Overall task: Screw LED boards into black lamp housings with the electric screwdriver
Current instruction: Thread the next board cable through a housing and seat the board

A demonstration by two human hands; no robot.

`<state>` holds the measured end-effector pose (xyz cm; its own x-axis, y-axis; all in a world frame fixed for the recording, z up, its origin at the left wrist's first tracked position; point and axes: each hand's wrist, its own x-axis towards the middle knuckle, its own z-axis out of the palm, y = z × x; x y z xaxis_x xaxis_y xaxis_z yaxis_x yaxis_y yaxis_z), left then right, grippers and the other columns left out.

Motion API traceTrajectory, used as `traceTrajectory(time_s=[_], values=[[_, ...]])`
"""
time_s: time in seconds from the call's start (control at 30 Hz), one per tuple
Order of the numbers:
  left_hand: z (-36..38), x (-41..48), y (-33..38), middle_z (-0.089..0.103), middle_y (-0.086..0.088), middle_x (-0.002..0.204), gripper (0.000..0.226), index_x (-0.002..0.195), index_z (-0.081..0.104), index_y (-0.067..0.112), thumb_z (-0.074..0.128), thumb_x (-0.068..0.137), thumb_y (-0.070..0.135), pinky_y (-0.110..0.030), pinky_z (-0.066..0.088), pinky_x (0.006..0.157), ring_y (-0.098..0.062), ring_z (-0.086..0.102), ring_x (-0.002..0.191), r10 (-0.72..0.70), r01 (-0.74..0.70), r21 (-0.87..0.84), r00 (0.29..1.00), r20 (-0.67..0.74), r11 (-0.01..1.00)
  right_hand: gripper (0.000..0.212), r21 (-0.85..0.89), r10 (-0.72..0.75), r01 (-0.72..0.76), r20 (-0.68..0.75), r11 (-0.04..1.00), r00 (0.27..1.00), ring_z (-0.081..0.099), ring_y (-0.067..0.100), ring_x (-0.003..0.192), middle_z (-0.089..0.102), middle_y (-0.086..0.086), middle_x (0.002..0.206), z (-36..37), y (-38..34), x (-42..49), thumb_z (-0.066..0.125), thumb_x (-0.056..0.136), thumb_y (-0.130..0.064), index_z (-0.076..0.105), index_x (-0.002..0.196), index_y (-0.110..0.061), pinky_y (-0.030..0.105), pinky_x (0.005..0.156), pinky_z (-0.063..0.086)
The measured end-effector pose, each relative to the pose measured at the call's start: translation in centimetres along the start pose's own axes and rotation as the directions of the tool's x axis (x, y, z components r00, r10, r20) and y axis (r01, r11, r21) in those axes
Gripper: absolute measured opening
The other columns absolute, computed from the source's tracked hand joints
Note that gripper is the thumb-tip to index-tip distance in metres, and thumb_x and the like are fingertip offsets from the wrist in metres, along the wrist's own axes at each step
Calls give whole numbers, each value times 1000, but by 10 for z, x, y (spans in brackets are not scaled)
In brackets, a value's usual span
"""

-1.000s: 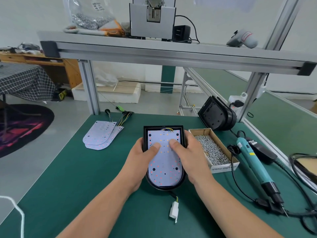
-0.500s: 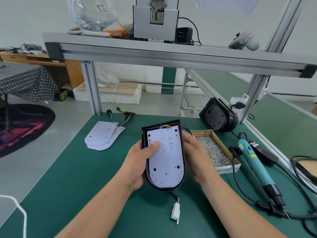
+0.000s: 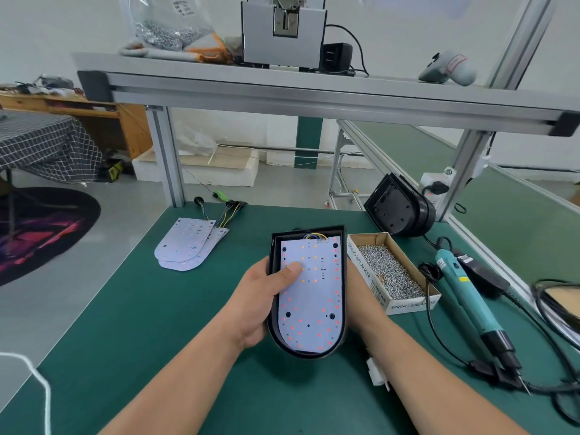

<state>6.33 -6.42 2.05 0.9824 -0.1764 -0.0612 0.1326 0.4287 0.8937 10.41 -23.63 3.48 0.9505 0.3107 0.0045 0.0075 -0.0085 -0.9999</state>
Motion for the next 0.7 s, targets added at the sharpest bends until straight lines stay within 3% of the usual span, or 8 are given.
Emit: traceTrajectory(time_s=[0.07, 0.17, 0.3, 0.37, 0.43, 0.53, 0.6, 0.7], values=[[-1, 0, 1, 73, -19, 132, 40, 130, 70, 9, 72, 96, 30, -55, 61, 95, -42, 71, 119, 1, -1, -9, 1000, 1, 1000, 26, -57, -65, 67, 38, 996, 997, 71, 5, 91, 79, -9, 102, 2, -1, -3, 65, 80, -47, 76, 100, -35, 24, 78, 55], [0, 0, 1, 72, -19, 132, 38, 128, 71, 9, 72, 96, 30, -54, 61, 95, -42, 71, 119, -11, 11, 4, 1000, 17, 1000, 16, -9, -47, 48, 95, 999, 994, 62, -3, 71, 74, -17, 80, 3, -1, -6, 64, 74, -52, 75, 79, -43, 16, 65, 51], [0, -2, 0, 72, -20, 131, 39, 130, 69, 7, 72, 97, 28, -51, 61, 91, -43, 72, 117, -23, 22, 15, 998, 51, 1000, 20, 13, 8, -9, 35, 1000, 999, 54, 5, 71, 65, -17, 70, 2, -1, -4, 60, 65, -58, 71, 65, -40, 25, 70, 47], [1, -3, 0, 73, -19, 130, 40, 132, 68, 6, 71, 98, 27, -50, 62, 91, -42, 72, 117, -8, 6, 48, 999, 48, 999, 21, 121, 35, -31, -31, 992, 999, 47, 14, 74, 56, -6, 72, 1, 1, -2, 62, 81, -45, 62, 65, -31, 30, 69, 44], [1, -2, -2, 74, -18, 129, 44, 133, 65, 6, 72, 96, 28, -50, 62, 93, -41, 73, 116, 19, -21, 90, 999, 28, 996, 34, 317, 101, -78, -56, 945, 993, 40, 13, 62, 45, -2, 69, 2, 1, -2, 54, 101, -21, 52, 68, -30, 23, 56, 41], [2, -2, -3, 74, -15, 129, 44, 133, 65, 9, 72, 95, 31, -50, 62, 93, -39, 73, 116, 42, -41, 109, 999, -7, 993, 51, 435, 125, -84, -65, 896, 990, 36, 8, 48, 42, -8, 56, 3, -4, -5, 51, 102, -16, 48, 53, -30, 19, 48, 37], [2, -2, -3, 75, -14, 128, 36, 126, 71, 14, 72, 96, 34, -46, 63, 89, -37, 74, 116, 34, -31, 81, 999, -34, 996, 36, 365, 123, -81, -93, 927, 988, 36, 11, 54, 43, -7, 62, 2, -8, -6, 59, 94, -23, 49, 60, -29, 25, 56, 37], [0, -1, -3, 76, -15, 127, 33, 125, 71, 12, 72, 100, 34, -45, 64, 87, -36, 74, 115, -5, 10, 80, 998, -66, 997, 31, -38, 63, -74, -235, 997, 970, 52, -4, 49, 58, -9, 68, -6, -2, -3, 49, 107, -19, 58, 78, -24, 13, 51, 45]])
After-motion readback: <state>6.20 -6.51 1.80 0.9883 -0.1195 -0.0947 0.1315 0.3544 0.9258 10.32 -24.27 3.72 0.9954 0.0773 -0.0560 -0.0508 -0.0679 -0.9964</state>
